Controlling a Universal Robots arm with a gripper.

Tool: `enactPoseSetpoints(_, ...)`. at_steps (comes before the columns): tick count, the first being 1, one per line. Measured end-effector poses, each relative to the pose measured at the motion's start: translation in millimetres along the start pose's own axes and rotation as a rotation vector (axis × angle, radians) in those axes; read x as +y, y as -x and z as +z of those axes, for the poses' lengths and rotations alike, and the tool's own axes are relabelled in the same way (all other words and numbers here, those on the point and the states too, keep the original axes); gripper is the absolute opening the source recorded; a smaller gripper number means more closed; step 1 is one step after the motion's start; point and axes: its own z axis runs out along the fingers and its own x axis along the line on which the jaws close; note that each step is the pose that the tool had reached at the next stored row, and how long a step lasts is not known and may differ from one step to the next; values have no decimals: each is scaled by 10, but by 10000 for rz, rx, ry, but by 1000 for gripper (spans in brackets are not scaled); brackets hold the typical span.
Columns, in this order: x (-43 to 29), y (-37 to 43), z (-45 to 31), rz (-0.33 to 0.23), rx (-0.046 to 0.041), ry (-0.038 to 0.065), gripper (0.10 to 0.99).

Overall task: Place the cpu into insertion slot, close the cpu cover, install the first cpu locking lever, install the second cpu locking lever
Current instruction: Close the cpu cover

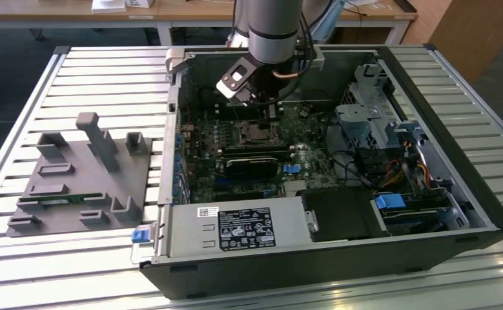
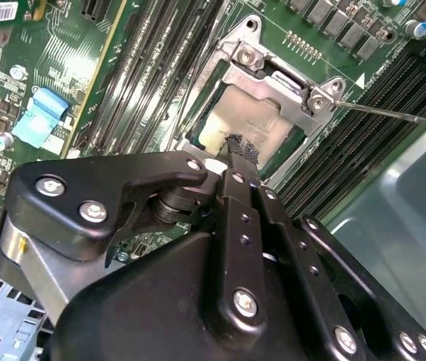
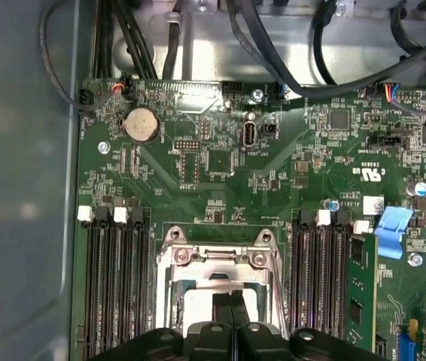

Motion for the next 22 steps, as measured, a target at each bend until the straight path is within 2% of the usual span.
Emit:
enactPoseSetpoints(2, -18, 0, 6, 1, 1, 1, 106)
enactPoseSetpoints(11, -187, -2, 36, -4, 0, 1, 106)
enactPoseSetpoints(18, -255, -14, 66, -7, 0, 0, 106)
enactPoseSetpoints(22, -264, -22, 108, -8, -1, 0, 106)
